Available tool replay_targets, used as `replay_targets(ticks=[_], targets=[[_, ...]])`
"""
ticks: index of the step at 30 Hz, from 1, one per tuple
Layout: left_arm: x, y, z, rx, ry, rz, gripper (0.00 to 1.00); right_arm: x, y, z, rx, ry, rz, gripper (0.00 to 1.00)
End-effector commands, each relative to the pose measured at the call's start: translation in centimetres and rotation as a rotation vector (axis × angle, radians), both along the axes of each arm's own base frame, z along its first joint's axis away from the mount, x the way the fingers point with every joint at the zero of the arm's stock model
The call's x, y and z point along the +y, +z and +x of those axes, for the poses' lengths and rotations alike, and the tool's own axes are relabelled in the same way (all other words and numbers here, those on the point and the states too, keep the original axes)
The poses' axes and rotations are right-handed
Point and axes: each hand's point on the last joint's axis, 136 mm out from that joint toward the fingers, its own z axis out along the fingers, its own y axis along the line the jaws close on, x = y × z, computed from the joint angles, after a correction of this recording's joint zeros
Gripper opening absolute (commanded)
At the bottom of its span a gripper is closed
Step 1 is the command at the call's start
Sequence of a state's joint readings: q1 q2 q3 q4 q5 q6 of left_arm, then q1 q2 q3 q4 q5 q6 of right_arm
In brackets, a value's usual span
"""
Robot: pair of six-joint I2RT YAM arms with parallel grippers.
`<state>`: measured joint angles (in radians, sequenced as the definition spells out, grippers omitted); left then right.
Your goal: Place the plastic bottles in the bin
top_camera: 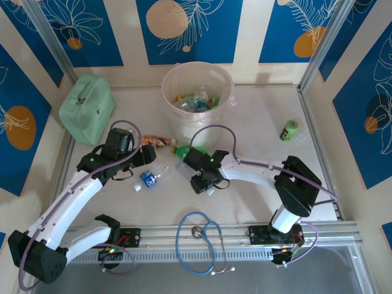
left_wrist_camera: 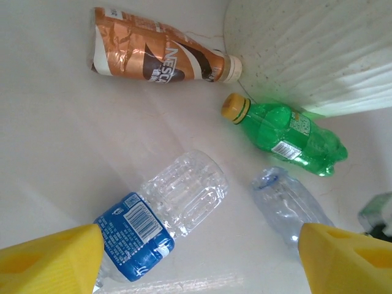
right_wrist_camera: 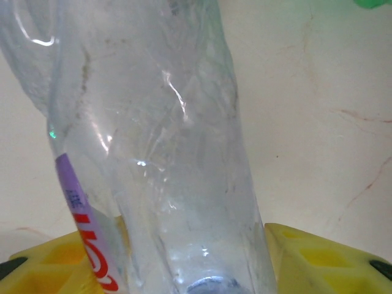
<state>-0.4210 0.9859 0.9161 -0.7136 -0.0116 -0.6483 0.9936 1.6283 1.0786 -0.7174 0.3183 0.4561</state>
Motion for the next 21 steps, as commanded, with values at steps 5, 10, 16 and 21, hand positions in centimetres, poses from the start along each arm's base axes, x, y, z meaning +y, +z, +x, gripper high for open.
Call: replay_targets(ticks=[5, 10, 16, 21], targets=[[0.7, 0.2, 1.0, -0.005, 0.067, -0.006, 0.83, -0.2, 3.5, -1.9, -0.052, 0.000, 0.028, 0.47], [1.0, 0.2, 1.2, -0.005, 0.073, 0.000, 0.84, 0.7, 7.7, -2.8, -0.098, 0.013, 0.127, 0.47], [1.0, 0.5, 1.8, -0.010, 0.070, 0.001, 0.84, 1.8, 14.9, -3.0, -0.172, 0.029, 0.309, 0.47], [0.6, 0.1, 2.0, 0.005, 0.055, -0.009, 0.84, 2.0, 21.8, -2.4, -0.265, 0.024, 0.485, 0.46]])
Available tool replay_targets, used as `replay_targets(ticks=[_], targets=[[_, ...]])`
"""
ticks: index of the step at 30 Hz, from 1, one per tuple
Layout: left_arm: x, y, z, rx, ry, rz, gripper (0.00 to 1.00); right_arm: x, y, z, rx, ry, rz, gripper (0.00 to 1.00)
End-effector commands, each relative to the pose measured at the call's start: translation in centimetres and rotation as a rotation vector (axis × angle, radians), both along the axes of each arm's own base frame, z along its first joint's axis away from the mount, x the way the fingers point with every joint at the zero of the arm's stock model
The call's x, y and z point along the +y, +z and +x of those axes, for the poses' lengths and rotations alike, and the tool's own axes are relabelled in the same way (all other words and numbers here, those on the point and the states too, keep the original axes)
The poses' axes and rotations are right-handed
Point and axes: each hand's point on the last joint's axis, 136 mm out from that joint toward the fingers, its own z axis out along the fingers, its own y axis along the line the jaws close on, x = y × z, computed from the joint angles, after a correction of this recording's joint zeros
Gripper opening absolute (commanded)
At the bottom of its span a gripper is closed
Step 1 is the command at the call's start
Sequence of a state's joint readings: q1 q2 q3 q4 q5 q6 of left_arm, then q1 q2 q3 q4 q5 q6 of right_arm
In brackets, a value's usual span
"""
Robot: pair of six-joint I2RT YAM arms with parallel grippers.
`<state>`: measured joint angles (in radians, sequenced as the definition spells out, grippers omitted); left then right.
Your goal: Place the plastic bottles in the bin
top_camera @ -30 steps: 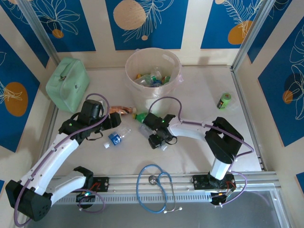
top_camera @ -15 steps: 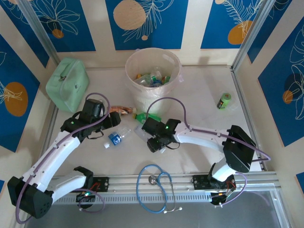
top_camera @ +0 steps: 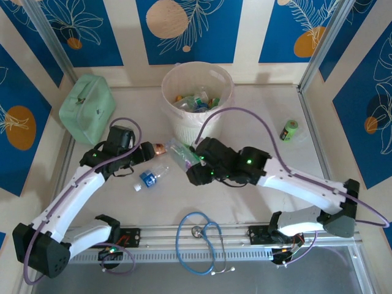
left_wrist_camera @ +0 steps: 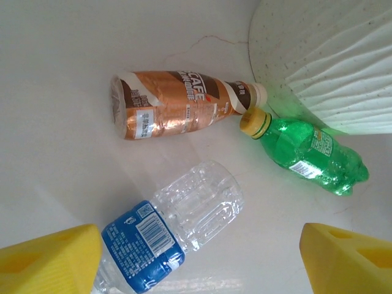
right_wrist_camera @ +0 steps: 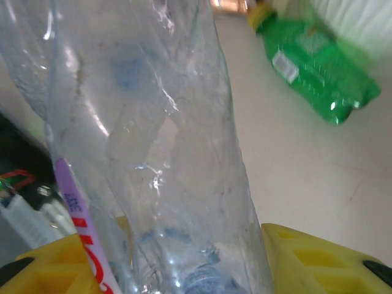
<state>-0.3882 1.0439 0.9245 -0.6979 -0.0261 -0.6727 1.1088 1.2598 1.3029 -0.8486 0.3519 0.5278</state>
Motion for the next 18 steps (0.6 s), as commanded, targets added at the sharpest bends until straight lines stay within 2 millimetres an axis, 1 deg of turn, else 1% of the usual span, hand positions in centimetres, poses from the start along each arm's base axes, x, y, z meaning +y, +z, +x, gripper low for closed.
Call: replay_targets(ticks=[1, 5, 7, 10, 13, 15, 18], targets=[[-0.3, 1.0, 0.8, -0.026, -0.007, -0.021, 0.84, -0.5, 4.7, 0.4, -0.046, -0.018, 0.113, 0.46], [-0.5, 0.8, 0.9, -0.021, -0.011, -0.028, 0.84, -1.4, 9.8, 2.5, -0.122, -0.083, 0.237, 0.46], [-0.5, 0.7, 0.9, -0.019, -0.013, -0.028, 0.84, -2.2, 12.4, 4.1, -0.152, -0.132, 0.312, 0.47], [-0.7, 0.6, 0.9, -0.014, -0.022, -0.030, 0.84, -3.5, 15.1, 6.8, -0.137, -0.199, 0.404, 0.47], [-0.8, 0.6, 0.9, -0.013, -0.024, -0.034, 0.84, -4.9, 16.5, 10.0, -0.128, -0.277, 0.445, 0.47], [-0.7, 0.5, 0.8, -0.011, -0.022, -0.031, 0.84, -5.5, 16.9, 12.0, -0.127, -0.320, 0.455, 0.47], [-0.7, 0.4, 0.8, -0.008, -0.023, -0.026, 0.84, -6.1, 17.0, 14.9, -0.103, -0.376, 0.468, 0.47]])
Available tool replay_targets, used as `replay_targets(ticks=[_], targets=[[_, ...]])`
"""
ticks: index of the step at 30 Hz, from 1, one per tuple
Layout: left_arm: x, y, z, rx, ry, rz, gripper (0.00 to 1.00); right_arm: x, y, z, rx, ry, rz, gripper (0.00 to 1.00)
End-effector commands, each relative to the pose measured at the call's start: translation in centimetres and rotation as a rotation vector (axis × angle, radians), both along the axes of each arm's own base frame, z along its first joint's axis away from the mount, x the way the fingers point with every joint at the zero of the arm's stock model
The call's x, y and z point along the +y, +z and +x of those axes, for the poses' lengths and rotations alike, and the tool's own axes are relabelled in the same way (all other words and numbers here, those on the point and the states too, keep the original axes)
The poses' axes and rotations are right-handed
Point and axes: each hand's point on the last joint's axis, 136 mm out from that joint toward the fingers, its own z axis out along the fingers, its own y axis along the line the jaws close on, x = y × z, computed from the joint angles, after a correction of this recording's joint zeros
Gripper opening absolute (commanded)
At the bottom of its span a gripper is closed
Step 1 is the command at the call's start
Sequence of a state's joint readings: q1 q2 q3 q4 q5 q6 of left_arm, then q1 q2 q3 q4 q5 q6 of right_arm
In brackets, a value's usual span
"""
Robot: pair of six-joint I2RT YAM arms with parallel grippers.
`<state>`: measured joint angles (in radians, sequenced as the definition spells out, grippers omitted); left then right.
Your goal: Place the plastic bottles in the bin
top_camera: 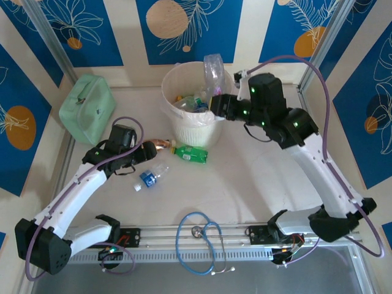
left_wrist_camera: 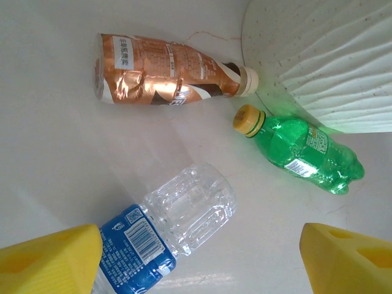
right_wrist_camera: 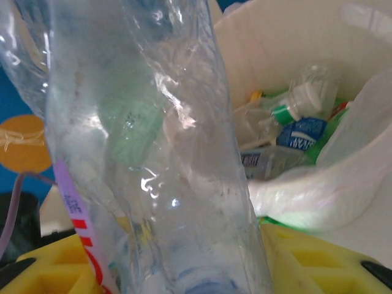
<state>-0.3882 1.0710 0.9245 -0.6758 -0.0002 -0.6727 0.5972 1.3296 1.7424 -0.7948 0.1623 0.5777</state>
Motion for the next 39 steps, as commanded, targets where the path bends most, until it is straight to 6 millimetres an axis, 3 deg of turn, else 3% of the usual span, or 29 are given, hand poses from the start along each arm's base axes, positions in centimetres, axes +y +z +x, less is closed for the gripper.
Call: replay_targets(ticks=[1, 8, 13, 20, 28, 39], targets=[[0.0, 0.7, 0.4, -0.018, -0.007, -0.008, 0.84, 0.5, 0.2, 2.0, 0.054, 0.007, 0.057, 0.47], [0.2, 0.1, 0.4, -0.006, -0.013, 0.016, 0.84, 2.0, -0.1, 5.7, 0.119, 0.009, 0.110, 0.47], [0.1, -0.5, 0.3, 0.005, -0.015, 0.011, 0.84, 3.9, -1.8, 7.7, 0.168, 0.039, 0.084, 0.47], [0.3, -0.9, 0.1, 0.009, -0.013, 0.023, 0.84, 6.4, -3.6, 9.0, 0.199, 0.080, 0.039, 0.54], [0.7, -1.3, -0.1, 0.019, -0.010, 0.038, 0.87, 8.0, -4.5, 9.5, 0.209, 0.093, -0.034, 0.75], [1.0, -0.8, -0.4, 0.010, -0.011, 0.045, 0.90, 6.3, -1.3, 7.5, 0.131, 0.054, -0.024, 0.77]])
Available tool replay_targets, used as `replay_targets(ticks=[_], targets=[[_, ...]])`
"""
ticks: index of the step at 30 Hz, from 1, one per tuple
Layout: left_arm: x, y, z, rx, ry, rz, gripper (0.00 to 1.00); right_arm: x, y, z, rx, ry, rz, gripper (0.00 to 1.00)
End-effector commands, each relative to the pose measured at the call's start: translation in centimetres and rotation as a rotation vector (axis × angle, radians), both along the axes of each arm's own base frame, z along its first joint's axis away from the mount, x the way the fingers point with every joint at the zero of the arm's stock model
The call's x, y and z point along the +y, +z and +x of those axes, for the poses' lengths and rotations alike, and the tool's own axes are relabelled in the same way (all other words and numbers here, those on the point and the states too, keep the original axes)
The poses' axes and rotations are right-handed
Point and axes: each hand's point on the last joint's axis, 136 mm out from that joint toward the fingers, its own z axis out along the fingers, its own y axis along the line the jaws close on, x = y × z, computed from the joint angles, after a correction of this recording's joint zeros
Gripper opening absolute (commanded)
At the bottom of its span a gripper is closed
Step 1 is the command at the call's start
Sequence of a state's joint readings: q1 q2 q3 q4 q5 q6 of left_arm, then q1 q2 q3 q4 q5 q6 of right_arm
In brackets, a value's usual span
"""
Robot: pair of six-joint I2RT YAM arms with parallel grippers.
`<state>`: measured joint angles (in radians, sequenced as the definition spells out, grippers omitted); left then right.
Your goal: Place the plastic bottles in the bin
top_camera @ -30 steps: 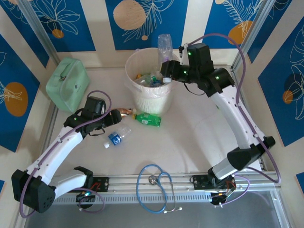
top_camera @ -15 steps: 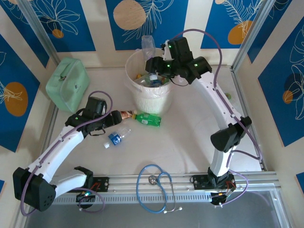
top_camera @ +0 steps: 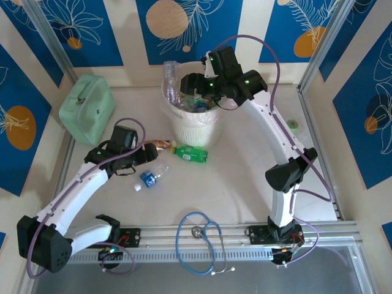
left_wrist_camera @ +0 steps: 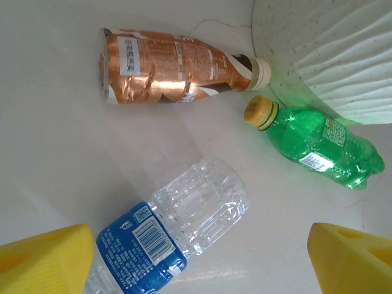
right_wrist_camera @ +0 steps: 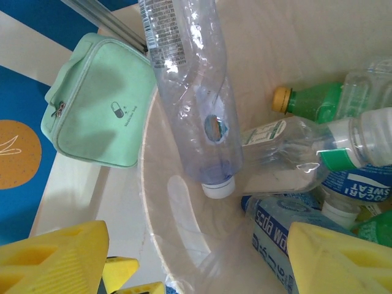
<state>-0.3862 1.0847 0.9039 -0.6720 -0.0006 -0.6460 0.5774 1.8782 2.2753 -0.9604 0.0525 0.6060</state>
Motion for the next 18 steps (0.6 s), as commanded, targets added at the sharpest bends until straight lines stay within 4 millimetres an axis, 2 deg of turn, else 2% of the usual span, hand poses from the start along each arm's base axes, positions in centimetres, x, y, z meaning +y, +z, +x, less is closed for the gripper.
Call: replay_targets(ticks=[1, 7, 10, 13, 18], targets=[[0.9, 0.4, -0.3, -0.011, 0.007, 0.019, 0.90, -1.5, 3.4, -2.4, -0.077, -0.009, 0.015, 0.77], [1.0, 0.8, -0.5, -0.016, 0.007, 0.020, 0.90, -3.1, 3.6, -4.5, -0.106, -0.030, 0.031, 0.76], [1.2, 1.8, -0.2, -0.040, 0.010, 0.034, 0.89, -3.7, 3.5, -5.1, -0.108, -0.039, 0.021, 0.72], [1.5, 4.9, 1.2, -0.105, 0.009, 0.049, 0.85, -4.0, 3.4, -5.8, -0.112, -0.037, 0.017, 0.68], [1.4, 13.3, 4.3, -0.296, 0.024, 0.036, 0.79, -4.1, 3.9, -7.9, -0.151, -0.020, 0.015, 0.68]])
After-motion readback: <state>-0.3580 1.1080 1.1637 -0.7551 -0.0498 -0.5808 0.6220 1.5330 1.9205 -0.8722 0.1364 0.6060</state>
